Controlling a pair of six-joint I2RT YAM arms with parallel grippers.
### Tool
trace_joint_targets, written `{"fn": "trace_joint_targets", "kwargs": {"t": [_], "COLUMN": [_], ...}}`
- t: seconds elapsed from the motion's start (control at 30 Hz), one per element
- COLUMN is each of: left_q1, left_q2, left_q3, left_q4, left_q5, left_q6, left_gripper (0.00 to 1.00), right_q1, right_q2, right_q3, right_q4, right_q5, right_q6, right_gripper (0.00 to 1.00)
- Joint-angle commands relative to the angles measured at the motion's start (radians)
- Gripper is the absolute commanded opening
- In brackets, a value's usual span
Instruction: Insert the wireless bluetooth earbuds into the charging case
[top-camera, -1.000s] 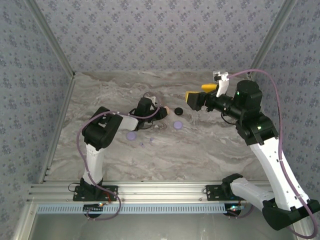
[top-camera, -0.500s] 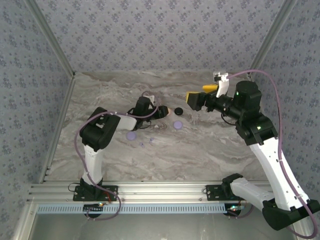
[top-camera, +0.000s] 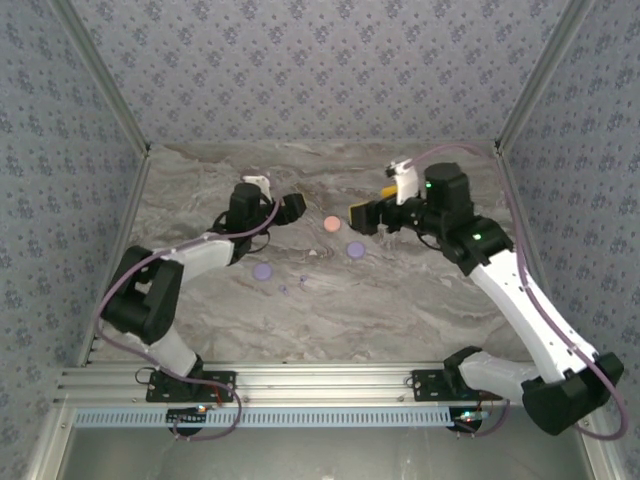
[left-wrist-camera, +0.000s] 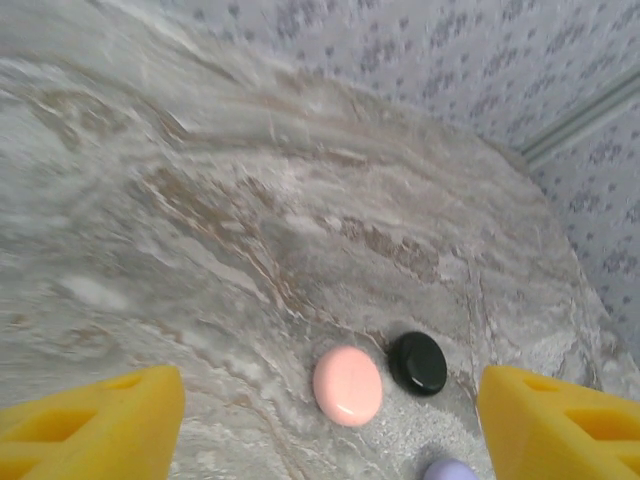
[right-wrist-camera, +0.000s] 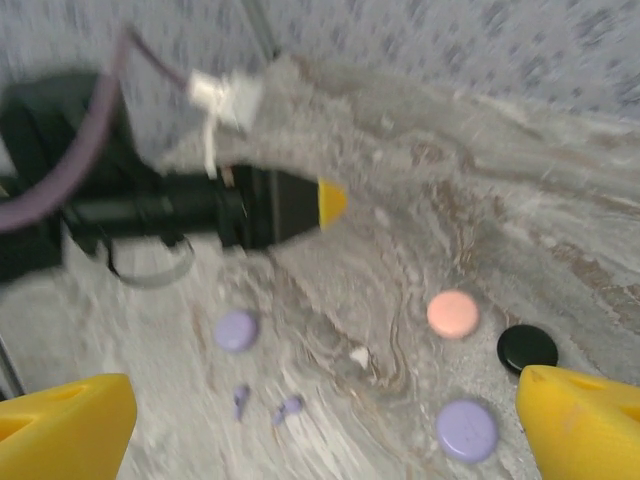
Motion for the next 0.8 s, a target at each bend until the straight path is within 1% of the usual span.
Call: {"fn": "trace_joint_targets", "kwargs": {"t": [0.0, 0.13, 0.23, 0.47, 0.6, 0.77], "left_q1": [0.041, 0.089, 0.133, 0.261, 0.33, 0.382], "left_q2": [-0.104, -0.24, -0.333, -0.515, -0.587, -0.652], "left_q3": [-0.06, -0.113, -0.139, -0.221, -0.264, -0.308], "left_q4": [-0.062, -0.14, -0.223, -0.332, -0.374, -0.399], "left_q5": [-0.04, -0.071, -0.085, -0.083, -0.079, -0.074], "left_q6": [0.027, 0.044, 0.049, 0.017, 0.001, -0.01], "left_gripper": [0.79, 0.85, 0.88, 0.95, 0.97, 0.99], "right_q1": [0.07, 0.162, 0.217, 0.316, 0.354, 0.397], "right_q2": [0.068, 0.194, 0.299, 0.531, 0.656, 0.806], "right_q3": [-0.031, -0.016, 0.005, 0.086, 0.14, 0.236], "right_q4": [-0.003, -0.004, 0.011, 0.124, 0.21, 0.23], "right_q5": [0.049, 0.047, 0.039, 0.077, 0.077, 0.107], "right_q6": [-0.244, -0.464, -0.582, -0.654, -0.634, -0.624], "right_gripper": [1.0, 1.0, 1.0, 1.0, 1.0, 1.0]}}
